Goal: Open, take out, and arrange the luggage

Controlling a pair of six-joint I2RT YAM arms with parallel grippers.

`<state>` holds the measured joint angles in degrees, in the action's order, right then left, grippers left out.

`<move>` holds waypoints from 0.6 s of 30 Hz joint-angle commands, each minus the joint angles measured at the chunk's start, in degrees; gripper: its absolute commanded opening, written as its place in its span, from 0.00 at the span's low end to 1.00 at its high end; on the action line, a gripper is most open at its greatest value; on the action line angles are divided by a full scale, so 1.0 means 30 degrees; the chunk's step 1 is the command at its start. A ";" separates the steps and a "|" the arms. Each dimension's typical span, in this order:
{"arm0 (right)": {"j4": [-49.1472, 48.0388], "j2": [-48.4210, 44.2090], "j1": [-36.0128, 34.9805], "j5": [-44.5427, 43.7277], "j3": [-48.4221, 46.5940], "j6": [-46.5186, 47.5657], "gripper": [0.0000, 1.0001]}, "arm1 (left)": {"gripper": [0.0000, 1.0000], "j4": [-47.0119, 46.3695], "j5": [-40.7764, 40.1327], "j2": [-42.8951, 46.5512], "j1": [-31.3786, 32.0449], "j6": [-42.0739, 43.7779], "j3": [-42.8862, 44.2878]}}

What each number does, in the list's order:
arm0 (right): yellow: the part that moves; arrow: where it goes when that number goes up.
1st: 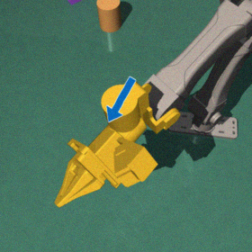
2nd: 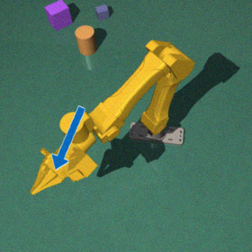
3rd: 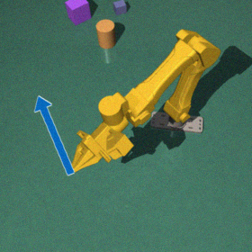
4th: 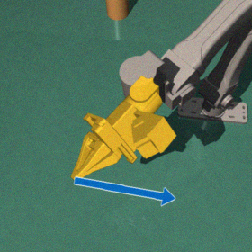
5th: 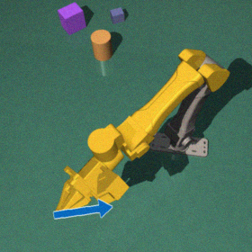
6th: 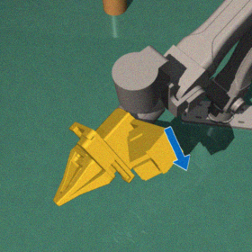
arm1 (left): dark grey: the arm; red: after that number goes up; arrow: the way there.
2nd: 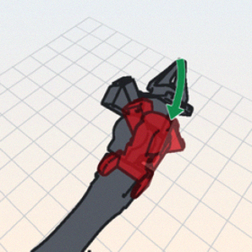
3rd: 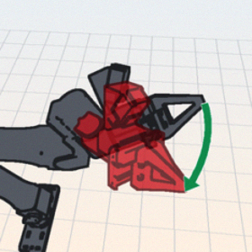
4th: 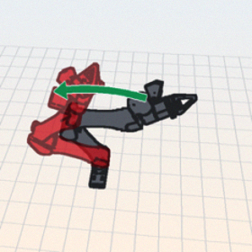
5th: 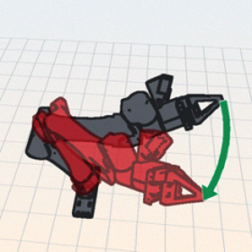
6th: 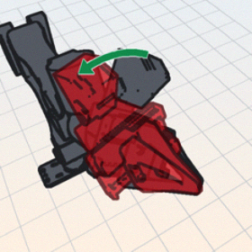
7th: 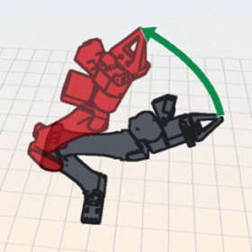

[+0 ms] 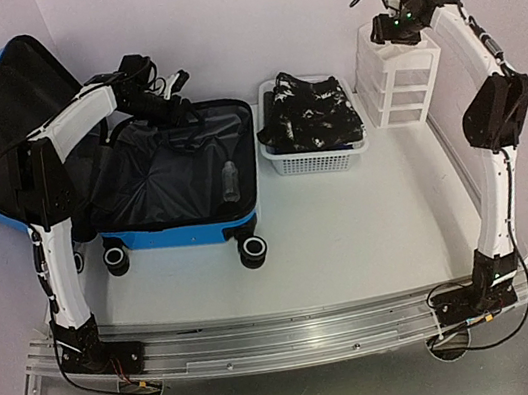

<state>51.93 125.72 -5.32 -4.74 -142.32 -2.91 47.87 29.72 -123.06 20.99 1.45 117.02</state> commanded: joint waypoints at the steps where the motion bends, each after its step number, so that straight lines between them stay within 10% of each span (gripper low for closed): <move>1: 0.1160 0.1945 0.0334 0.0669 -0.1374 0.0001 0.57 | 0.55 -0.0307 0.0134 0.1632 -0.0054 0.0054 -0.0563; 18: 0.3944 0.5614 -0.0750 -0.4508 -0.1747 0.4661 0.51 | 0.56 -0.0573 0.0324 0.1414 -0.0049 -0.0282 -0.0742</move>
<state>52.93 135.75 -6.20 -9.77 -147.54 5.03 47.53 29.91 -121.76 20.99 1.33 114.65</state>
